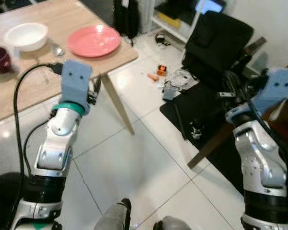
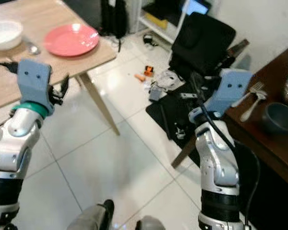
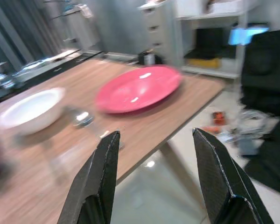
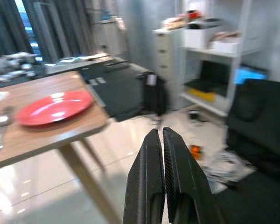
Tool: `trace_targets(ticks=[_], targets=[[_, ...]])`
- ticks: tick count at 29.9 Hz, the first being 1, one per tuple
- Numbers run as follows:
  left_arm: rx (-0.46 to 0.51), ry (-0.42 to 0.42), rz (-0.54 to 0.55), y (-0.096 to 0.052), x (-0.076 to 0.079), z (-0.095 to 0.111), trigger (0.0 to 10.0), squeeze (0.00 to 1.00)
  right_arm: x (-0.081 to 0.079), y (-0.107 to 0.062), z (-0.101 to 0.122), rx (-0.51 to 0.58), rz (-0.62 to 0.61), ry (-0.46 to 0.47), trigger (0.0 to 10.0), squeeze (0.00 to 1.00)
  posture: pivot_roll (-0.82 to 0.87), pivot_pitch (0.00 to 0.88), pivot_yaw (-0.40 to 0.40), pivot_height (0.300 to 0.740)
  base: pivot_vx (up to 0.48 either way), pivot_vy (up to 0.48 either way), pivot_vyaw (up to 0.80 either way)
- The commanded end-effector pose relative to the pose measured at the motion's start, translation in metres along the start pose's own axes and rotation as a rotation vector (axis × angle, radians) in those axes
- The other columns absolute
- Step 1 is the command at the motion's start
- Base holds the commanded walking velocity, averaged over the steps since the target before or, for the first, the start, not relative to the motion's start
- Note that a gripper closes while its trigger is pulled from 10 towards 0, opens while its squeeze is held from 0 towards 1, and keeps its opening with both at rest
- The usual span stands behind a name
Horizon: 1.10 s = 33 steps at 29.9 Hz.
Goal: Setting the table
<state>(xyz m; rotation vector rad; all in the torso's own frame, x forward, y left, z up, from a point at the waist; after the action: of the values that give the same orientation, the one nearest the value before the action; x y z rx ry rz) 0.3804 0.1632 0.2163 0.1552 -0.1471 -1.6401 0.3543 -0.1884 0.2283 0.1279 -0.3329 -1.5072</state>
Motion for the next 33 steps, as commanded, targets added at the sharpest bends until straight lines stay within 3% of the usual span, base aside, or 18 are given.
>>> trace_targets(ticks=[1, 13, 24, 26, 33], targets=[[-0.021, 0.003, 0.011, -0.001, -0.002, -0.007, 10.0, 0.00, 0.001, -0.001, -0.001, -0.001, -0.002, 0.011, 10.0, 0.07, 0.06, 0.000, 0.042, 0.740, 0.000, 0.000, 0.80], [-0.021, 0.003, 0.024, 0.002, -0.003, -0.007, 10.0, 0.00, -0.001, -0.001, -0.001, 0.003, 0.008, 0.012, 10.0, 0.08, 0.05, 0.000, 0.041, 0.740, 0.000, 0.000, 0.80], [0.000, 0.006, 0.093, 0.005, -0.013, -0.004, 10.0, 0.00, -0.001, 0.000, -0.001, 0.004, 0.010, 0.012, 10.0, 0.07, 0.05, 0.000, 0.036, 0.740, 0.000, 0.000, 0.80], [0.014, 0.017, 0.147, 0.007, -0.021, -0.001, 10.0, 0.00, 0.001, 0.001, -0.001, 0.003, -0.003, 0.022, 10.0, 0.00, 0.05, 0.000, 0.035, 0.740, 0.426, 0.000, 0.00], [0.022, 0.013, 0.175, 0.010, -0.025, 0.001, 10.0, 0.00, 0.002, 0.001, -0.001, 0.004, -0.009, 0.033, 10.0, 0.00, 0.05, 0.000, 0.035, 0.740, 0.458, 0.000, 0.00]])
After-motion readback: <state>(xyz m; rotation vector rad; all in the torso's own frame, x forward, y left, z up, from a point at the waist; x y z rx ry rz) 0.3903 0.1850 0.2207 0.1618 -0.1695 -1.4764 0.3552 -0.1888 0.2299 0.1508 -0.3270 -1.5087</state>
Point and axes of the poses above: a point about 5 cm out from each wrist's last joint towards the gripper, its own y axis pointing out of the wrist towards the gripper, its own z axis along the axis of the wrist's last joint, x = y × z, the point moved 6 cm from there along y, pointing out of the wrist towards the gripper, and after that the axes turned 15 degrees about -y, right-handed, at the moved point
